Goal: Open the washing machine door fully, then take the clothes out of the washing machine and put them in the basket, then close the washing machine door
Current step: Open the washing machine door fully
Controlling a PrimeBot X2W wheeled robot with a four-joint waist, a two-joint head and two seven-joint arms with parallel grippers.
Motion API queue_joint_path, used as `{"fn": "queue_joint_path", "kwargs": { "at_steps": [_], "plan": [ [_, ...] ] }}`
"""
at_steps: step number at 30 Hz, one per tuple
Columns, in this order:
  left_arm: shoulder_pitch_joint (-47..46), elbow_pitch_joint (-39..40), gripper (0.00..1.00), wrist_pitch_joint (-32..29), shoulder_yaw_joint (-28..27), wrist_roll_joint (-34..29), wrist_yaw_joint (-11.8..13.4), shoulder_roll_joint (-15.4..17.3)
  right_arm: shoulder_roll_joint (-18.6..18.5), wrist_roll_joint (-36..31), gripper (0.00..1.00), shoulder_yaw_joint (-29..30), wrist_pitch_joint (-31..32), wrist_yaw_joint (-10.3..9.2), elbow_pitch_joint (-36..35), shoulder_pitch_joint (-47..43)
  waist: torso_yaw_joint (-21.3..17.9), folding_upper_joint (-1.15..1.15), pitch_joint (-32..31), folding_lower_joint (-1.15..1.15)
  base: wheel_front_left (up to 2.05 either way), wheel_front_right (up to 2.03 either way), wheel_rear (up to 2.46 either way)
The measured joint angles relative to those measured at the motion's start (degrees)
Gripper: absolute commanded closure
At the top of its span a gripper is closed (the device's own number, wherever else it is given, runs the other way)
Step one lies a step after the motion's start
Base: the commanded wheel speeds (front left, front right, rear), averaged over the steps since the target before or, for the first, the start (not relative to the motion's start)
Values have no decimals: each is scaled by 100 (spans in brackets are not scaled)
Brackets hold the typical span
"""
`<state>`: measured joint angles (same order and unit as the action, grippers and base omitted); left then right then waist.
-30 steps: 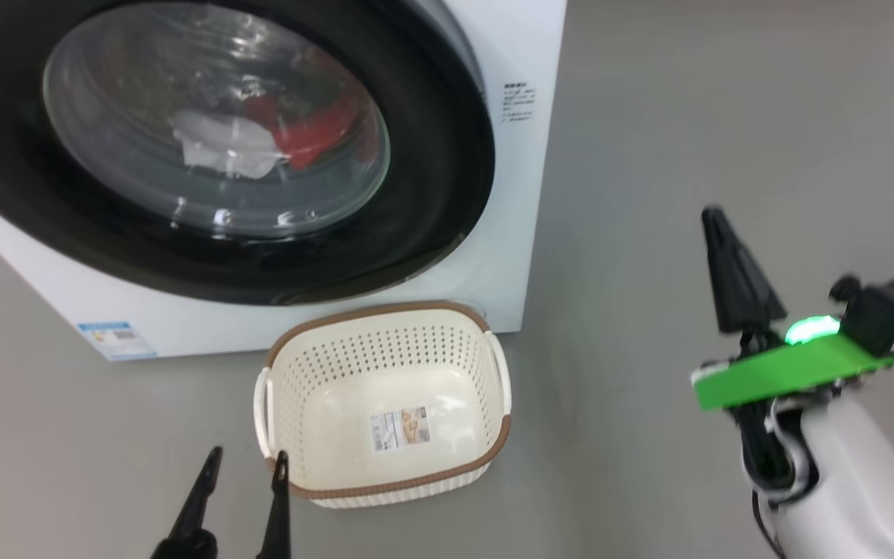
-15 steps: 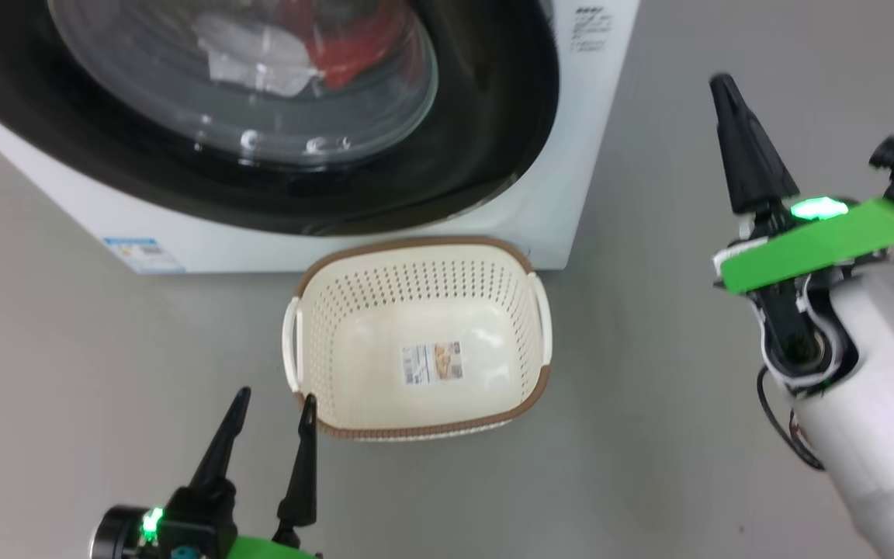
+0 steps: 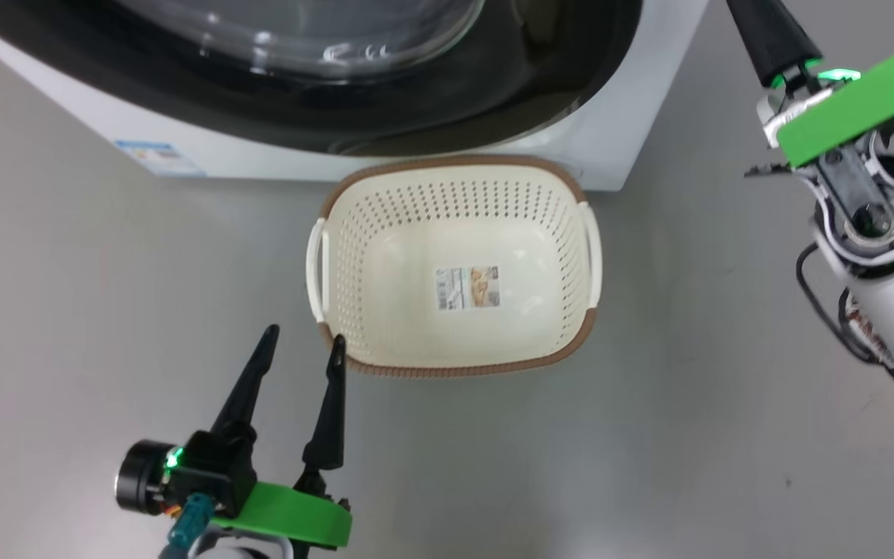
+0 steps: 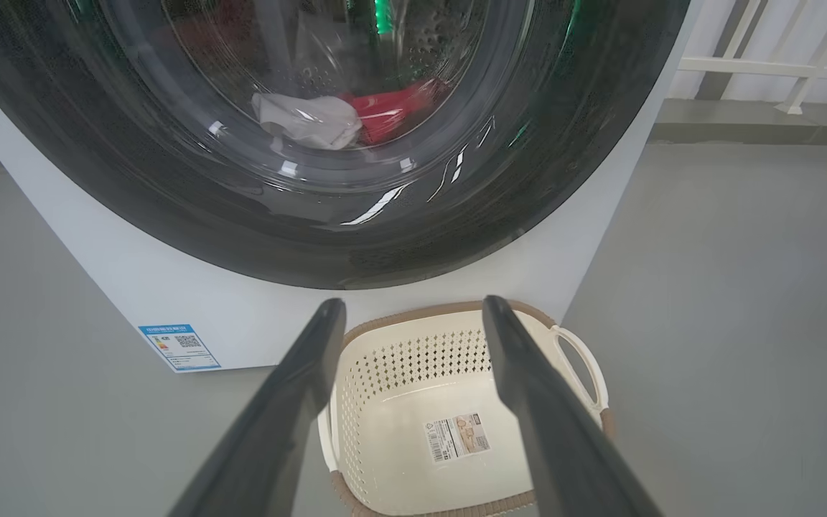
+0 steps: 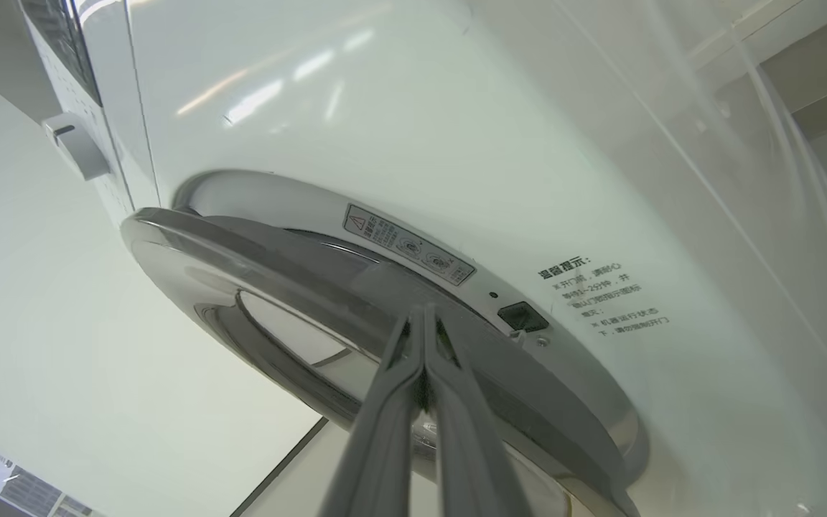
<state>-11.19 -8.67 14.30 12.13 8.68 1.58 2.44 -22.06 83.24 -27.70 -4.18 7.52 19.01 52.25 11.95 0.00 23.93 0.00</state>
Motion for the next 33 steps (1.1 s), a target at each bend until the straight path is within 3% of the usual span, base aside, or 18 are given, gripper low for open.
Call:
{"fn": "queue_joint_path", "kwargs": {
  "at_steps": [14, 33],
  "plan": [
    [-282, -69, 0, 0, 233, 149, 1, -15, 3, 1007, 100, 65, 1179, -5, 405, 788, 334, 0, 551, 0, 0, 0, 0],
    [-352, -164, 0, 0, 313, 205, 25, -21, 85, 1047, 100, 133, 2145, -49, 822, 863, 463, 0, 426, 0, 0, 0, 0]
  ]
}}
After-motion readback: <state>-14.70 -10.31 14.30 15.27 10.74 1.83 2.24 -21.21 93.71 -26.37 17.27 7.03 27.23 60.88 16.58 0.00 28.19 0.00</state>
